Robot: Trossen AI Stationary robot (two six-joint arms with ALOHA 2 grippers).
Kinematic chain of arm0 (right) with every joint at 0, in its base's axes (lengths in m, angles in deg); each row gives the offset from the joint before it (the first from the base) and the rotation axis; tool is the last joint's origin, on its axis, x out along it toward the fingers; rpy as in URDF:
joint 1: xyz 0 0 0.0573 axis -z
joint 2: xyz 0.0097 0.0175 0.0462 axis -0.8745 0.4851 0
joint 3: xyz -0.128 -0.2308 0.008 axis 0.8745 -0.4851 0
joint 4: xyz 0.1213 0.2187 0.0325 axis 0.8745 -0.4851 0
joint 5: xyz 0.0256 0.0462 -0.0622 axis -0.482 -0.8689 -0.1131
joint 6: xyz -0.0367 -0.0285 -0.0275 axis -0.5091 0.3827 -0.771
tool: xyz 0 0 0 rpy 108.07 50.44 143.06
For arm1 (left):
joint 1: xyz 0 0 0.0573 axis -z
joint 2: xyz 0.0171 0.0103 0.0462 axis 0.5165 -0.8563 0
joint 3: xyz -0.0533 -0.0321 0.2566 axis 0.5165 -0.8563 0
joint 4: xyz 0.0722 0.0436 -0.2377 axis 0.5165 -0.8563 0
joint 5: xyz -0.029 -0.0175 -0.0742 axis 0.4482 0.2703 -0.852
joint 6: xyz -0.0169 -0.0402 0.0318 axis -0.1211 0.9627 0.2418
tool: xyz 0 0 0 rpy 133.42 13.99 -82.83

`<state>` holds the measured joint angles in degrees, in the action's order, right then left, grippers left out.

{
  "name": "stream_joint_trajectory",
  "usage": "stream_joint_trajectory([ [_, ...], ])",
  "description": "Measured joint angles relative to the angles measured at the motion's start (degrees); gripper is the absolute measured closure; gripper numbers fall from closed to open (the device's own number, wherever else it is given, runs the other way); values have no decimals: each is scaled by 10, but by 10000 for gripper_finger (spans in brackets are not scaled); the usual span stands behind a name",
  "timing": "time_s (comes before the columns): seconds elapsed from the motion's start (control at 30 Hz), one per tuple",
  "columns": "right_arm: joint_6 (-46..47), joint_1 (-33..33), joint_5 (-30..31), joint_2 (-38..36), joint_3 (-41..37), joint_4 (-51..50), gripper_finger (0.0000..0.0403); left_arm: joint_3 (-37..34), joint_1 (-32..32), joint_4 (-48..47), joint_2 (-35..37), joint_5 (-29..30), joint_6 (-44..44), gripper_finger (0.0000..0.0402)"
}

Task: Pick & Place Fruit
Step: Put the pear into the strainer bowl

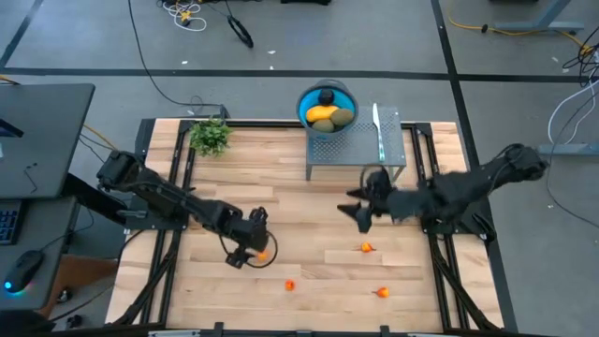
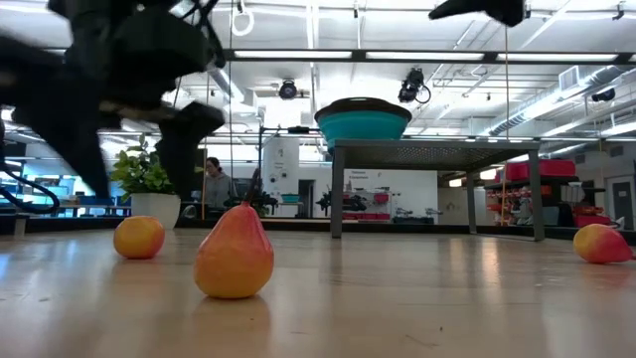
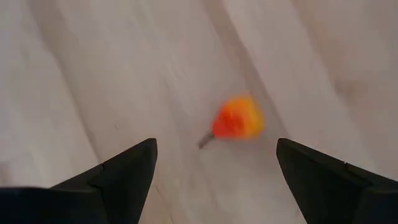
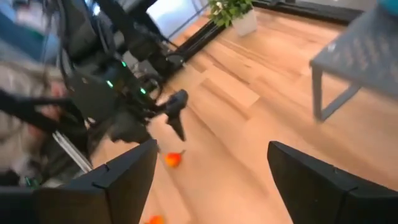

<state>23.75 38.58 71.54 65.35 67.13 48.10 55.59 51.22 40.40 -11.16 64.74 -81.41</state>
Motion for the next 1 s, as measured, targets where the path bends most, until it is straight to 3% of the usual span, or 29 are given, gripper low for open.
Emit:
stream_joint_trajectory([
  [0.17, 124, -84, 113, 51, 0, 49, 96, -61, 12, 68, 0, 21, -6, 62],
  [0.33, 145, -114, 159, 85, 0, 135, 97, -105, 12, 185, 0, -6, -24, 84],
  [0.83, 140, -115, 170, 101, 0, 216, 97, -116, 13, 272, -50, -5, 14, 227],
  [1.0, 137, -115, 121, 101, 0, 215, 97, -116, 11, 282, -51, -10, 60, 267],
])
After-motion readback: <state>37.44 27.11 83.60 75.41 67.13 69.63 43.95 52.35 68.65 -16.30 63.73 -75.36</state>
